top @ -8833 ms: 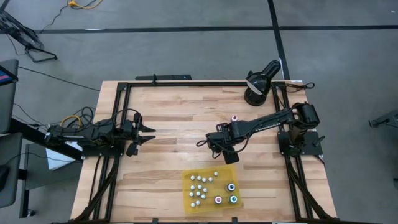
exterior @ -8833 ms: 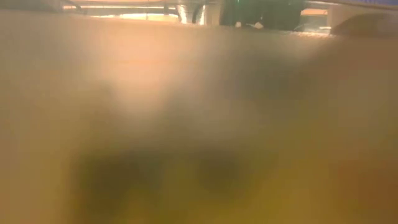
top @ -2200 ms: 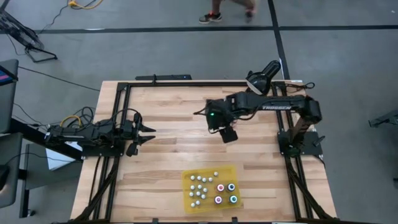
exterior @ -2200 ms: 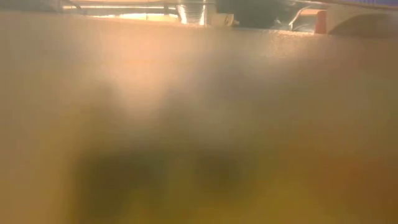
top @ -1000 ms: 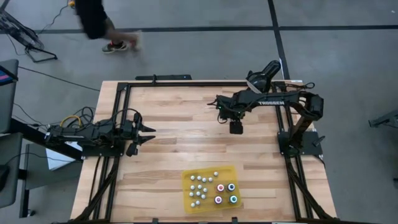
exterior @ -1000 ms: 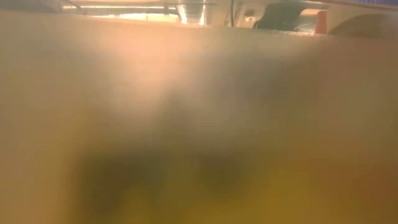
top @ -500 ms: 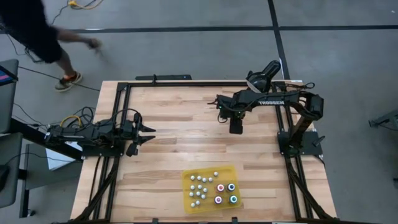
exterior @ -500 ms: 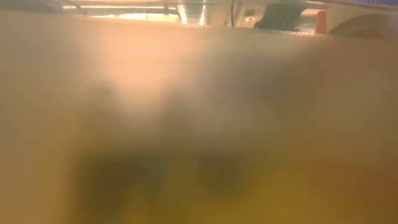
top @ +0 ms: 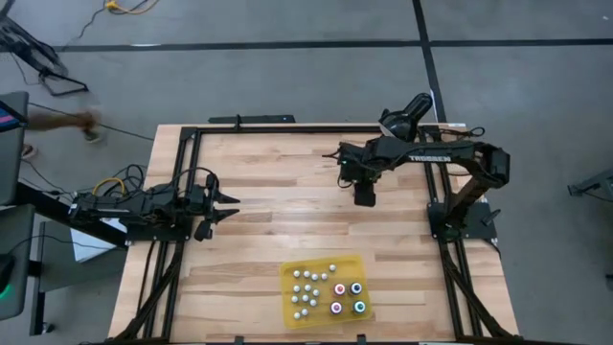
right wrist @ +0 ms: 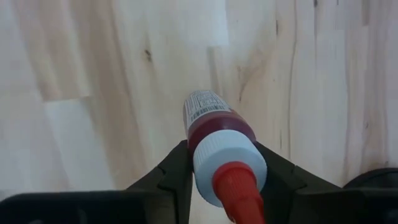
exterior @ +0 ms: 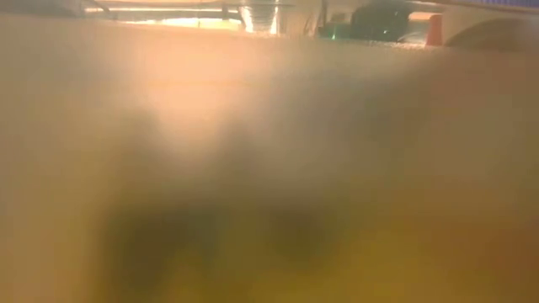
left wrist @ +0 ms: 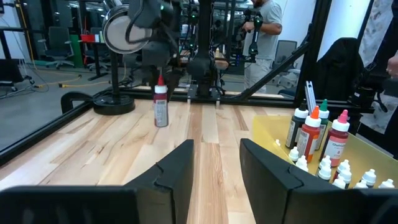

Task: Pick & Place food coloring
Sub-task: Put the big red food coloring bottle in the yellow bin

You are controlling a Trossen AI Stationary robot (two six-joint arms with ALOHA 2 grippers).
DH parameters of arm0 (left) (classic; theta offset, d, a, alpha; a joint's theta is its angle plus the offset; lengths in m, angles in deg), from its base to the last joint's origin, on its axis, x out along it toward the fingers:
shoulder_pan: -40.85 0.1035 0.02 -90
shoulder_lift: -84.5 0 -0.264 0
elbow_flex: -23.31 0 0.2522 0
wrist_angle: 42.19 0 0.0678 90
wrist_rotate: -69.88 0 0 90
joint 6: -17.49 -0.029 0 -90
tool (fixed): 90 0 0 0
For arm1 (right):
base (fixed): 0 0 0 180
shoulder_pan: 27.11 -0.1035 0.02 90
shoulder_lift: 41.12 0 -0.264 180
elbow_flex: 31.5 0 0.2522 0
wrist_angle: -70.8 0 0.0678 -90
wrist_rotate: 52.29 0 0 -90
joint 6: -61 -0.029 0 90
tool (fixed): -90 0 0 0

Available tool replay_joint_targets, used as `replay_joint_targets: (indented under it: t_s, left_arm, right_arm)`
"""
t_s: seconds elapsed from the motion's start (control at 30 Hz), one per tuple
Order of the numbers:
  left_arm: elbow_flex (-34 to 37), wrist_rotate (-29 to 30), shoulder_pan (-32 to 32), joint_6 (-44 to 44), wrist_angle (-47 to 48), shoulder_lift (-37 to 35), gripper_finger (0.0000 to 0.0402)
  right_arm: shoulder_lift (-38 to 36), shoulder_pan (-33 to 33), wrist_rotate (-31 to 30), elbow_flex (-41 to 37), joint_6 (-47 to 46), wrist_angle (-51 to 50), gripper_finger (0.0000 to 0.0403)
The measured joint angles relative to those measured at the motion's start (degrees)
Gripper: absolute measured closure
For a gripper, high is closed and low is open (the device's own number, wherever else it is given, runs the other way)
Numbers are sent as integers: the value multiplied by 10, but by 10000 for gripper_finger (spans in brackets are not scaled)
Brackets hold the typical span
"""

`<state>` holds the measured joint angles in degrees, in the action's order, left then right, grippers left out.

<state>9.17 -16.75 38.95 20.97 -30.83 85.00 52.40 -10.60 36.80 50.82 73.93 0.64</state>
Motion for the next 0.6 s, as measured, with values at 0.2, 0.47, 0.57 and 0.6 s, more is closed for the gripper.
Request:
replay_joint_targets:
  t_s: [0.2,0.47,0.57,0.6]
  left_arm:
    - [0,0,0,0,0,0,281]
    - [0,0,0,0,0,0,281]
    - [0,0,0,0,0,0,281]
    - [0,0,0,0,0,0,281]
  right_arm:
    - [-62,-16,15,0,2,-28,284]
    - [-157,-80,10,0,5,-67,287]
    - [-178,-113,8,12,-3,-86,284]
    - [-180,-124,6,21,-8,-96,283]
